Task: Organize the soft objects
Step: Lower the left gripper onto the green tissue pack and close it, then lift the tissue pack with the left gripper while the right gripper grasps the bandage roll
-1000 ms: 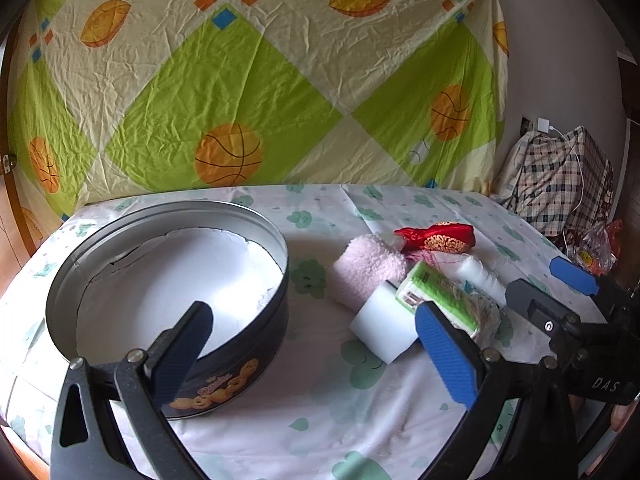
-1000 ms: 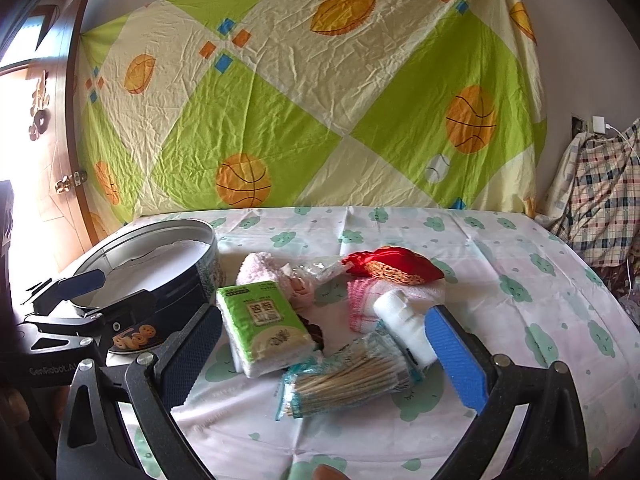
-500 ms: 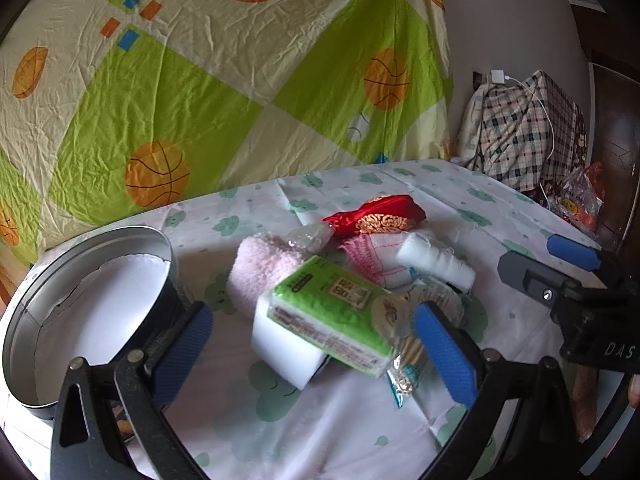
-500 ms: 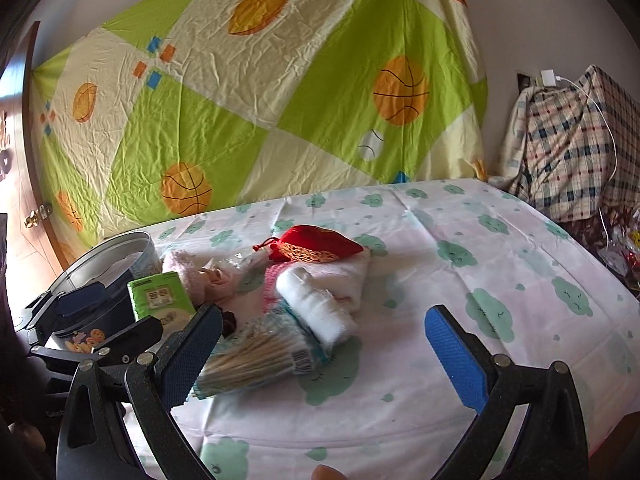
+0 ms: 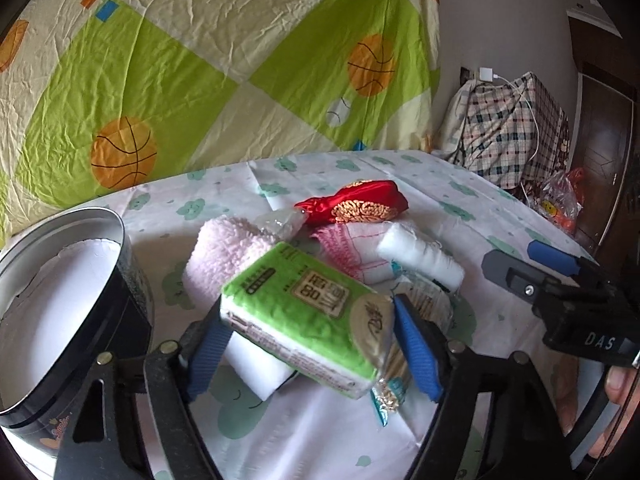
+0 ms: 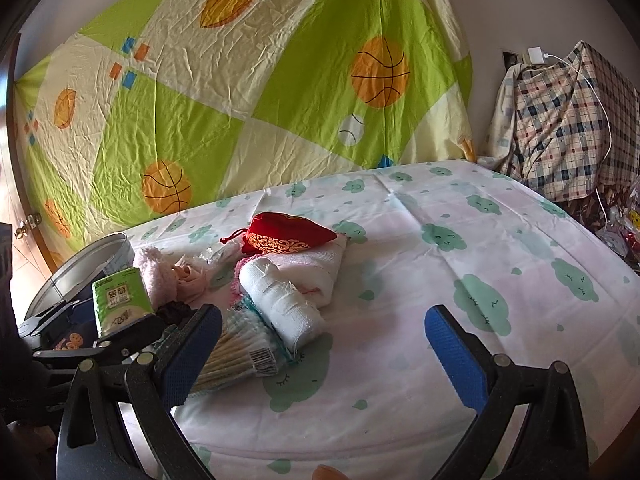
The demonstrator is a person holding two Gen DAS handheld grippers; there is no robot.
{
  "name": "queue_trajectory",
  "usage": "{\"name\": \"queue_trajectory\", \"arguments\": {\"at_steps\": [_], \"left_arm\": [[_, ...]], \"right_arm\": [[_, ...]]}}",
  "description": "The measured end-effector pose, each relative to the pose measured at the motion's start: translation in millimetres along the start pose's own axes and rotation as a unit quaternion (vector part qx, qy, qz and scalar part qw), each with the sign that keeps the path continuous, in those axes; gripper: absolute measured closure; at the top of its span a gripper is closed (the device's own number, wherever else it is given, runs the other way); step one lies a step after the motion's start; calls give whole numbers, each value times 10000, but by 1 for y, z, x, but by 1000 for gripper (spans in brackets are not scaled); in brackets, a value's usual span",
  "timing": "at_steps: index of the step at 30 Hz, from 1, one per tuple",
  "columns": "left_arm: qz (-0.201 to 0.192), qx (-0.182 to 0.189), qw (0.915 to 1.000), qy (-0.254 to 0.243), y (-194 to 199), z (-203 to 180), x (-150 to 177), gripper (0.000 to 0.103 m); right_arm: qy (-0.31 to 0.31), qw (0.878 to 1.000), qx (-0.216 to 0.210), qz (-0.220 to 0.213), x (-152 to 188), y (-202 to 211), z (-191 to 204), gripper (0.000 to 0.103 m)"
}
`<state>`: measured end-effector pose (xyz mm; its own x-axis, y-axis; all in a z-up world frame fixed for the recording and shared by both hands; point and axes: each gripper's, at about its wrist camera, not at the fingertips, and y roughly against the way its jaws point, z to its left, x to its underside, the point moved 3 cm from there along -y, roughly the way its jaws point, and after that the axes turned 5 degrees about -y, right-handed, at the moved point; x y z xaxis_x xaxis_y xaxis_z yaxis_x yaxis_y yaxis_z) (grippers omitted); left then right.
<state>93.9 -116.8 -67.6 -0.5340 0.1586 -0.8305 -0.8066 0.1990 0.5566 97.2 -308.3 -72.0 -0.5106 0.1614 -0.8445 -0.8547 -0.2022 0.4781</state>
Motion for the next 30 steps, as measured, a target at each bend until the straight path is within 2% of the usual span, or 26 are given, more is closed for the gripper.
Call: {"name": "queue_trajectory", "arguments": {"at_steps": [3, 10, 12, 19, 24, 30], "left_arm": [[-76, 32, 9999, 70, 4, 5, 2, 27], [-494, -186, 9984, 192, 25, 21, -5, 27], [-598, -311, 9976, 185, 29, 25, -6, 27], [-668, -559, 9956, 349, 31, 47, -5, 27], [-723, -706, 9942, 369, 32, 58, -3, 27], [-784, -758, 9931, 440, 33, 65, 0, 27]], "right_arm": [[111, 9999, 52, 40, -2, -6, 4, 1], [274, 9992, 194, 233, -14, -23, 9, 2], [318, 9989, 144, 328, -18, -30, 12, 11], [650, 9948, 81, 774, -18, -55, 30, 19], [790, 9908, 141, 1086, -17, -73, 34, 33], [760, 9850, -76, 1546, -10, -90, 35, 36]]}}
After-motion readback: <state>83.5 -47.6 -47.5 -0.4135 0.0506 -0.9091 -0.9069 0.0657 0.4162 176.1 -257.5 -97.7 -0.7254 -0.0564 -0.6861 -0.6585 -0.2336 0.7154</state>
